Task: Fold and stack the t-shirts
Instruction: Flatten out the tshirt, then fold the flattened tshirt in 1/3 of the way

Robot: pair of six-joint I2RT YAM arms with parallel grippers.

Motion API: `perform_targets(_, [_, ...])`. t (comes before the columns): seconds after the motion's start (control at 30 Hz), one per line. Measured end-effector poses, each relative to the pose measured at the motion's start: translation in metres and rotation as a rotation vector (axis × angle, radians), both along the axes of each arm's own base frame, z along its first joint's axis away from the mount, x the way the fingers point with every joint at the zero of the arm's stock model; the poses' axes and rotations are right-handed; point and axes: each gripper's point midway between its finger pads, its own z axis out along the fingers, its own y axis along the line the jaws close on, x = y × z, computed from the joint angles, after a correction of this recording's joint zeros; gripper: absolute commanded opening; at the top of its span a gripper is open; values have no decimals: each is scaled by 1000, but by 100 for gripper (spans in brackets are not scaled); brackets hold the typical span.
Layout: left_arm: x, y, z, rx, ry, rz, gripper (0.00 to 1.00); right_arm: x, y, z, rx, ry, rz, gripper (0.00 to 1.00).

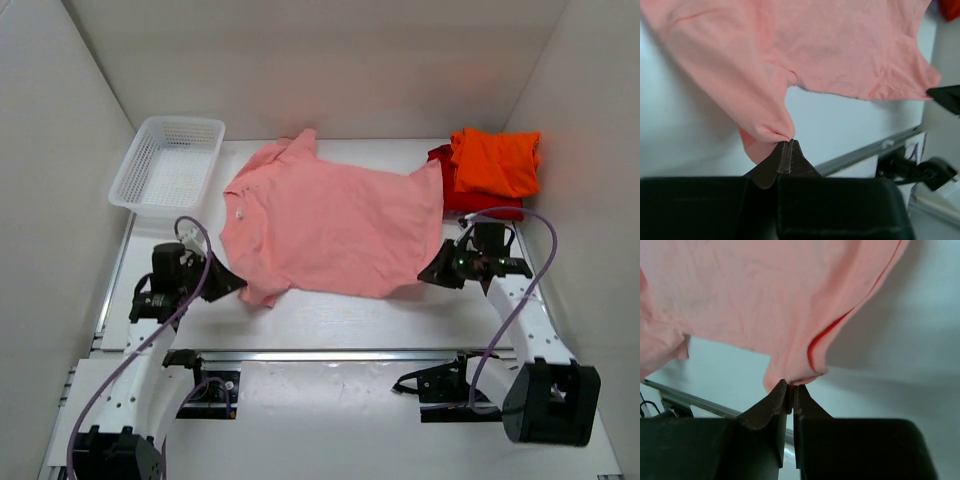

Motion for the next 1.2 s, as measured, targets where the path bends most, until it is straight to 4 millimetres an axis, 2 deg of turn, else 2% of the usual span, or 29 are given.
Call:
perform_targets(0.13, [-34,-9,-31,22,58,-65,0,-36,-6,-12,-8,43,-66,0])
perform_targets(0.27, [-46,-12,-47,31,102,-91,0,-62,-15,-29,1,127,-141,0])
perform_targets(0.4, [-48,-11,-50,53,107,-96,0,-72,-11,-38,-5,200,-132,0])
perform_targets(0.57, [-46,-5,-51,79,113,-70,0,-72,-15,-43,-5,228,-152,0])
perform_targets(0.67, [-32,3,-39,86,92,-22,0,-69,-22,-43,-4,225,-182,0])
perform_targets(0.8, [0,15,-19,81,38,50,0,-61,-27,-43,2,247,-190,0])
perform_targets(0.9, [26,24,-12,84,36,89,0,-49,-29,-43,7,252,-186,0])
perform_targets(1.0, [52,31,-12,88,41,112,0,-37,-32,-42,18,255,-188,0])
perform_targets(1.2, [91,42,-17,93,55,145,0,-6,-45,-42,30,257,-203,0])
